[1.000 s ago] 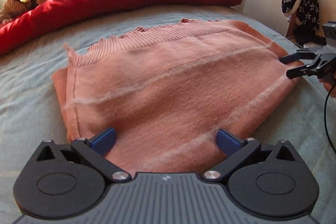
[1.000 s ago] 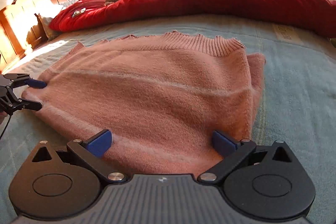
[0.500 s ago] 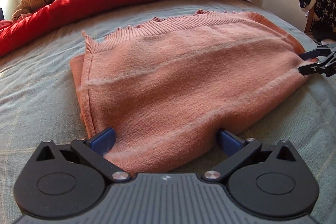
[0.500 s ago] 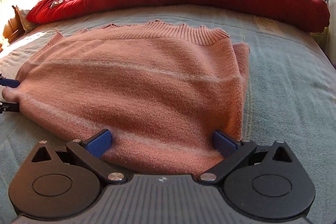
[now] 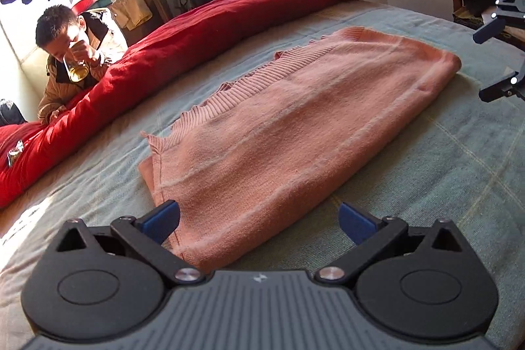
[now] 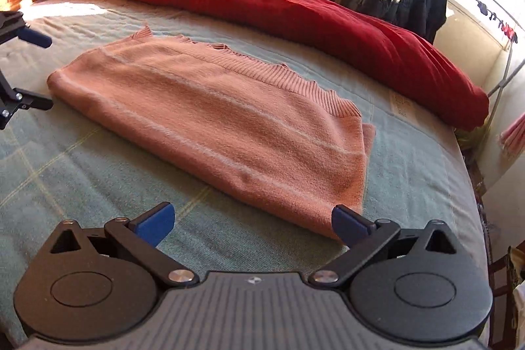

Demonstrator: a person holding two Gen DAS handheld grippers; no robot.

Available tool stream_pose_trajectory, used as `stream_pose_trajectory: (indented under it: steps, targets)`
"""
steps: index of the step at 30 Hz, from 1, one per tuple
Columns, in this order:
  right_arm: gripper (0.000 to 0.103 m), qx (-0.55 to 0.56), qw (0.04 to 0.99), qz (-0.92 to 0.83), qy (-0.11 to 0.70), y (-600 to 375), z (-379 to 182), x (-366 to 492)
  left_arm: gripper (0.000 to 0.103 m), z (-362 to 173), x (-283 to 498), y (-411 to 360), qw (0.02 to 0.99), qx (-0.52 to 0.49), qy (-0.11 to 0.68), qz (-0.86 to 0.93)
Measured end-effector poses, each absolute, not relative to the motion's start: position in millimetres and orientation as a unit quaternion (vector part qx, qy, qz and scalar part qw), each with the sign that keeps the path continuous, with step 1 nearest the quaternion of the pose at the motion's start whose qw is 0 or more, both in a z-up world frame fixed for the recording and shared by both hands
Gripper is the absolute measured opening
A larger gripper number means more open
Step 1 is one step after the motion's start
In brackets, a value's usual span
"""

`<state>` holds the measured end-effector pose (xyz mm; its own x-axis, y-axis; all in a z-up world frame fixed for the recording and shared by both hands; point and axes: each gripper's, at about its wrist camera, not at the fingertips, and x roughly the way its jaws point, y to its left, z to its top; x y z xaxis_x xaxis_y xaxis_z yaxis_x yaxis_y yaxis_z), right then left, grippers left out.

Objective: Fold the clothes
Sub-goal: 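Roll both grippers sideways and close them on the sweater's side edge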

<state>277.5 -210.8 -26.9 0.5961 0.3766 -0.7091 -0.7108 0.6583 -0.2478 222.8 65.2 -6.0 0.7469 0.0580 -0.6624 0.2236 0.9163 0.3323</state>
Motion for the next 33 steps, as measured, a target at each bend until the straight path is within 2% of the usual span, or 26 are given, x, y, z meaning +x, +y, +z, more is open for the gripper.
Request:
stream_pose_trajectory:
  steps: [5, 14, 19, 25, 33]
  targets:
    - [0.103, -0.34, 0.832, 0.331, 0.288, -189, -28, 245, 0.102, -11, 221, 43, 0.899, 0.254, 0.352, -0.065]
    - [0.103, -0.418, 0.801, 0.341, 0.26, -153, -69, 234, 0.102, -48, 226, 17, 0.866, 0.332, 0.362, -0.092]
    - [0.103, -0.417, 0.802, 0.349, 0.247, -149, -76, 243, 0.103, -70, 227, 14, 0.858, 0.367, 0.345, -0.1]
    - [0.103, -0.415, 0.804, 0.354, 0.237, -133, -79, 262, 0.103, -74, 244, 13, 0.856, 0.381, 0.331, -0.107]
    - [0.103, -0.446, 0.787, 0.374, 0.204, -88, -83, 287, 0.103, -80, 279, -10, 0.831, 0.452, 0.302, -0.117]
